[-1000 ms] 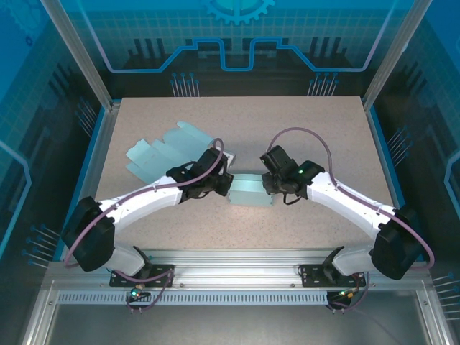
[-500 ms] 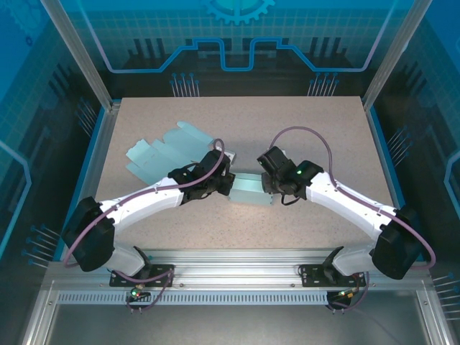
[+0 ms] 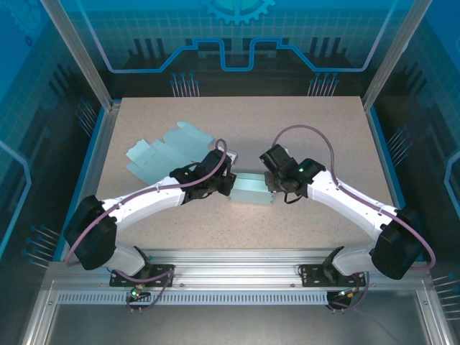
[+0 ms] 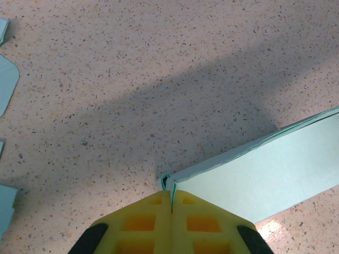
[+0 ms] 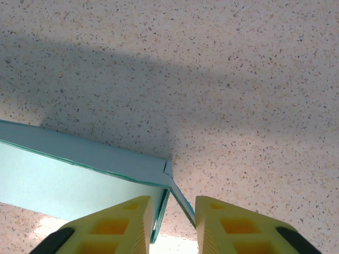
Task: Fold the paper box
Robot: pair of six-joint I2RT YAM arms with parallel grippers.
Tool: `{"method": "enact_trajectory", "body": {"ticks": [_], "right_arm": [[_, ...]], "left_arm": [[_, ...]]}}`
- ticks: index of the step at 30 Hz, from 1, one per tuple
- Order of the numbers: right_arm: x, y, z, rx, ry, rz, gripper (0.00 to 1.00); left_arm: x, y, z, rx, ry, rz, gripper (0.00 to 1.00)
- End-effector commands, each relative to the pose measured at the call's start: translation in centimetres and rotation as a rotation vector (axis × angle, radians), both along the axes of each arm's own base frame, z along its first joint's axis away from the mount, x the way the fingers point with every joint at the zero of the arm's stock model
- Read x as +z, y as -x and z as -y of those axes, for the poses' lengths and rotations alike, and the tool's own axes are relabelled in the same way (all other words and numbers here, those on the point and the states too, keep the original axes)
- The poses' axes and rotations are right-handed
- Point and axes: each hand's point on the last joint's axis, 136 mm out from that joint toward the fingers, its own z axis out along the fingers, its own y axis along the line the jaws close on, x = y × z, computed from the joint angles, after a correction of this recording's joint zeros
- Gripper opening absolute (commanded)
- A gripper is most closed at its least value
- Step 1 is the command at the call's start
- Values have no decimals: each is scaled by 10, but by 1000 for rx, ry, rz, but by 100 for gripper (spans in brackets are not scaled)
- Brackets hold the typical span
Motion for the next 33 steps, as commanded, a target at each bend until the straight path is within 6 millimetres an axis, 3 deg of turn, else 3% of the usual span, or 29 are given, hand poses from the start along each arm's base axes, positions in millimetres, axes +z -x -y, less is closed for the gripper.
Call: {"method": "enact_trajectory", "body": {"ticks": [1,7,16,23,33], "right_arm": [[3,4,8,-15,0,-11,25],[1,6,1,-20,-46,-26,12],[5,-1,-32,1,-208,-12,13],[-2,-3,-36,-2,-189,-18,12],[-2,-2,-37,27,-172,-10,10]], "left_arm": [[13,-6,6,-1,11,32,0],[13,-6,9,13,33,18,0],[11,3,30,21,149,-46,4],[2,9,36,37,204,-94,5],[5,10,37,45,234,-95,9]]}}
